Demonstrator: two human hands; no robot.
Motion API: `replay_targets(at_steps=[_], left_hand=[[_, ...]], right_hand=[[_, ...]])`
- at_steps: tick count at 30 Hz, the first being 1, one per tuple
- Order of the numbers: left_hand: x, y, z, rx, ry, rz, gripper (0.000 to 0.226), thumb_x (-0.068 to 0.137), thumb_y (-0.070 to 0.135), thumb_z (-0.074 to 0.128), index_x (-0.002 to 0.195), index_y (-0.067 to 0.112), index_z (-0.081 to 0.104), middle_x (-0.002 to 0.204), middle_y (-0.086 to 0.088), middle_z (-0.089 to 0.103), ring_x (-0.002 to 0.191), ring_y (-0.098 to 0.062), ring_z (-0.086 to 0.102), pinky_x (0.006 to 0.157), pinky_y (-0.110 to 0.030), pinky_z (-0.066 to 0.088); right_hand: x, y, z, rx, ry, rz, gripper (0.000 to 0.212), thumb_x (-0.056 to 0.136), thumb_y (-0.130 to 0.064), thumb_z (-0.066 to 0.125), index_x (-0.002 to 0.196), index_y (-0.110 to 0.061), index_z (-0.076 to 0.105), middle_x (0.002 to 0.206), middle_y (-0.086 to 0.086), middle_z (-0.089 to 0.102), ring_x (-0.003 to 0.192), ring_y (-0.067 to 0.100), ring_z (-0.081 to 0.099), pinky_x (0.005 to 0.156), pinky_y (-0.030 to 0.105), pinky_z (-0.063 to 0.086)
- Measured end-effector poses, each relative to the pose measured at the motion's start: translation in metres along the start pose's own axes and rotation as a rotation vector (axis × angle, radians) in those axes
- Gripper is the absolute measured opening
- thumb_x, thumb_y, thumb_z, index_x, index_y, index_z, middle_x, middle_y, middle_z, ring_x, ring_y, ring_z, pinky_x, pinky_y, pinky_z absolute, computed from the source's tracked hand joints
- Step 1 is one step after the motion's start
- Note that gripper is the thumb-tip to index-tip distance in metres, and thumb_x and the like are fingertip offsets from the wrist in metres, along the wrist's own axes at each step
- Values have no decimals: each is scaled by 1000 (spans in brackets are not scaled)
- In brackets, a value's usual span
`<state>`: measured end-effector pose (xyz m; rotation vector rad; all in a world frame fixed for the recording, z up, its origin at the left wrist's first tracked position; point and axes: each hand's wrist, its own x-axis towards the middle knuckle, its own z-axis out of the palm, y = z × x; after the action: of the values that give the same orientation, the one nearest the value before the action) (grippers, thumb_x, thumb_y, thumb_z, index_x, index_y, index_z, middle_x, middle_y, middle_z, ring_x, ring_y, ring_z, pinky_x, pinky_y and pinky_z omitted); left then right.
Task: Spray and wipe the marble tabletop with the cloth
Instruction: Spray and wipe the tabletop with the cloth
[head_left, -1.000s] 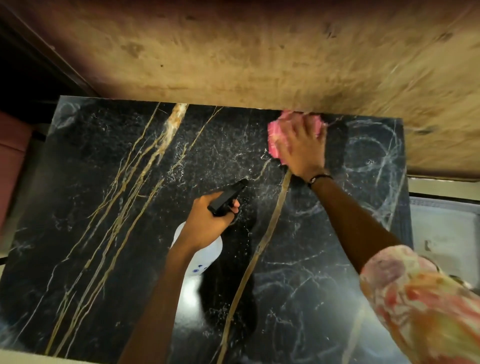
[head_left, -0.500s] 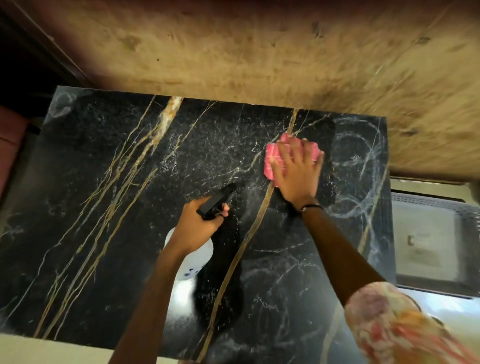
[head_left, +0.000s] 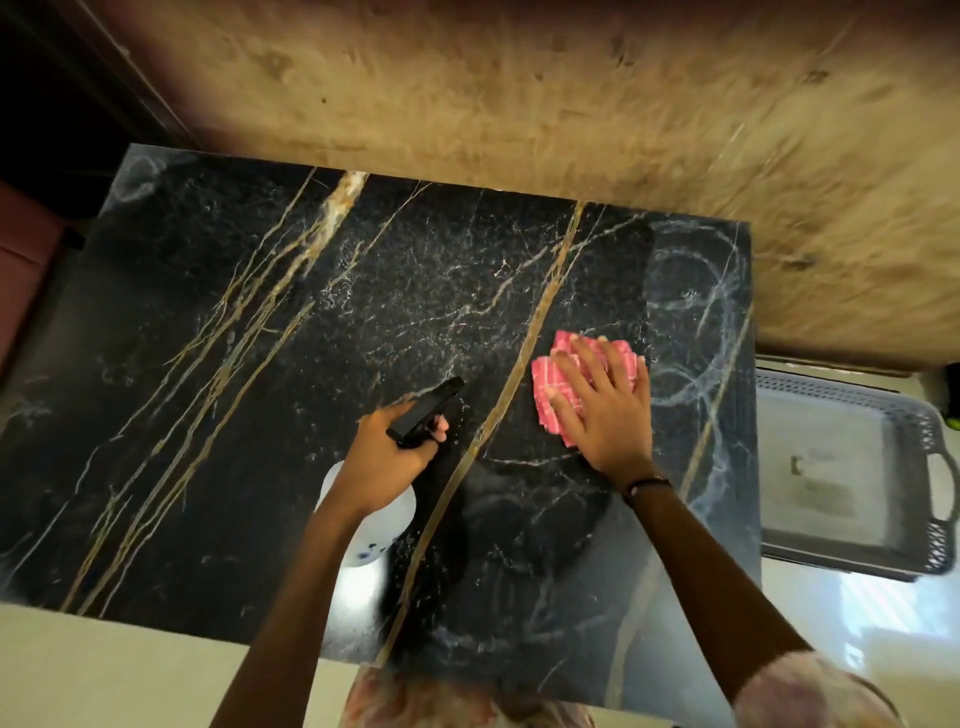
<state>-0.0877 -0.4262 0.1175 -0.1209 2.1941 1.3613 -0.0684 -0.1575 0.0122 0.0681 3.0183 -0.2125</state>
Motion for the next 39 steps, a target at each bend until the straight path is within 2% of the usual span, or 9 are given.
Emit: replay_targets(at_steps=[3, 9, 11, 14, 21, 27, 30, 35, 39], left_hand=[[-16, -8, 5, -3, 12, -8, 24, 81, -10, 55, 89, 7, 69, 87, -8, 70, 57, 5, 58, 50, -12, 41], [-46, -19, 11, -47, 49, -33, 33, 81, -10, 56, 66, 18, 60, 46, 11, 59, 40, 0, 50, 43, -10, 38], [-53, -24, 9, -34, 48, -19, 28, 81, -9, 58, 70, 16, 64, 54, 8, 62, 44, -1, 51, 45, -12, 38], [-63, -31, 3, -18, 55, -26, 22, 81, -11, 56, 87, 6, 69, 84, -7, 70, 57, 4, 59, 48, -10, 42], [-83, -49, -9, -9, 23, -32, 20, 81, -8, 58, 89, 7, 70, 88, -9, 71, 62, 3, 61, 49, -11, 44], [-104, -62, -18, -11, 0, -37, 28, 81, -7, 60, 68, 18, 64, 56, 6, 63, 47, -1, 53, 46, -13, 39], [-113, -71, -25, -7, -8, -41, 17, 81, -6, 60, 82, 9, 69, 75, -5, 70, 56, -1, 58, 49, -12, 42], [-131, -84, -36, -45, 5, -75, 28, 83, -6, 59, 83, 20, 68, 87, -4, 70, 68, 6, 63, 53, -10, 45], [-149, -93, -43, -64, 25, -80, 28, 84, -7, 58, 83, 19, 67, 80, 5, 69, 62, 8, 62, 54, -9, 45]], right_hand=[[25, -40, 1, 25, 23, 100, 56, 96, -57, 23, 144, -32, 37, 154, 0, 34, 143, 32, 26, 112, 66, 15], [-50, -124, 23, 61, -6, -355, 53, 97, -51, 29, 142, -24, 37, 151, 6, 39, 144, 33, 23, 111, 68, 15], [-94, -113, 26, 58, -43, -455, 53, 98, -55, 30, 144, -30, 34, 154, 1, 35, 146, 28, 21, 113, 66, 14], [-134, -60, 25, 28, -33, -358, 55, 97, -60, 26, 147, -37, 27, 155, -4, 30, 147, 22, 11, 114, 63, 15], [-77, -62, 12, 5, -15, 129, 57, 95, -57, 25, 147, -33, 31, 157, -1, 27, 146, 28, 19, 114, 62, 7], [-128, -167, 25, 52, -14, -255, 55, 96, -53, 27, 145, -27, 27, 151, 5, 38, 143, 31, 27, 112, 67, 15], [-189, -160, 34, 21, -118, -383, 53, 98, -57, 21, 144, -33, 33, 152, 0, 38, 142, 28, 30, 113, 64, 12], [-209, -101, 32, -41, -113, -177, 56, 96, -60, 19, 145, -34, 29, 152, 1, 38, 145, 24, 17, 113, 63, 16], [-172, -150, 30, -23, -88, 88, 60, 96, -58, 14, 148, -32, 27, 158, 0, 22, 146, 29, 17, 114, 64, 6]])
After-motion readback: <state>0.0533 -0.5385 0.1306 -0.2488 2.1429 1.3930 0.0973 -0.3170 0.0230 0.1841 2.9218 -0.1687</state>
